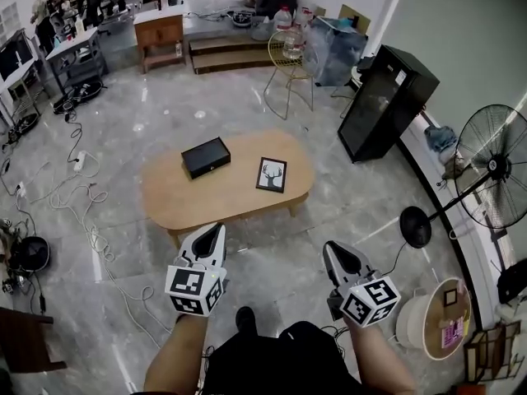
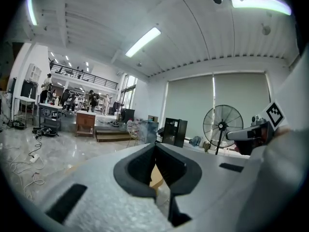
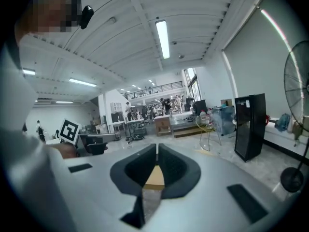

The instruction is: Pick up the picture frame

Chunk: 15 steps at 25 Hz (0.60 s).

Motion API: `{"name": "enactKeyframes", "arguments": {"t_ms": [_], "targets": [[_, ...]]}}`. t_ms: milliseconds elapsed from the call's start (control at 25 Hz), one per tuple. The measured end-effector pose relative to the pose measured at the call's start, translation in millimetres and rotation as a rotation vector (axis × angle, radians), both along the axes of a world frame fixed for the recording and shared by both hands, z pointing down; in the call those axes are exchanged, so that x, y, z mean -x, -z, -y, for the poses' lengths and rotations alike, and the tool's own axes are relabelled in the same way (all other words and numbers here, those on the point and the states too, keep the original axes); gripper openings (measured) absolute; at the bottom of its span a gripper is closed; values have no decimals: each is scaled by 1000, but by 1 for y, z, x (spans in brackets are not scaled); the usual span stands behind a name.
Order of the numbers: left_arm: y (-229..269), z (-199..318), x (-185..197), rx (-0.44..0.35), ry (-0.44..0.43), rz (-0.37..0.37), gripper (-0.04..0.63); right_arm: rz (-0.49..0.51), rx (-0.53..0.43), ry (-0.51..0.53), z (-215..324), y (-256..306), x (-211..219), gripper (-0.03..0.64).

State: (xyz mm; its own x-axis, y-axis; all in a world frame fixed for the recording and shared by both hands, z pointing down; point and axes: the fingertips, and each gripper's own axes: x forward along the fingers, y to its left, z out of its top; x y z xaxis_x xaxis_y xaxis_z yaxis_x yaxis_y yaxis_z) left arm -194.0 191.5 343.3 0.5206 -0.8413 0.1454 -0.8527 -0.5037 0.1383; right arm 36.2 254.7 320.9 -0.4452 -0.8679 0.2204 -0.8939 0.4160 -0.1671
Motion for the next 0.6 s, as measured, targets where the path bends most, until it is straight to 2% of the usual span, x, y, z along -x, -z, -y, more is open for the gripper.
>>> {"name": "enactKeyframes", "arguments": {"t_ms": [280,440,600], "targets": [[21,52,-10,-33,5,-16,8,-41,-17,6,70,2,0,9],[21,79,-16,-36,21,9,8,-17,-13,66,111,-4,7,6],[6,118,-15,0,73,21,8,-6,-17,133,162,-8,12,6]]}}
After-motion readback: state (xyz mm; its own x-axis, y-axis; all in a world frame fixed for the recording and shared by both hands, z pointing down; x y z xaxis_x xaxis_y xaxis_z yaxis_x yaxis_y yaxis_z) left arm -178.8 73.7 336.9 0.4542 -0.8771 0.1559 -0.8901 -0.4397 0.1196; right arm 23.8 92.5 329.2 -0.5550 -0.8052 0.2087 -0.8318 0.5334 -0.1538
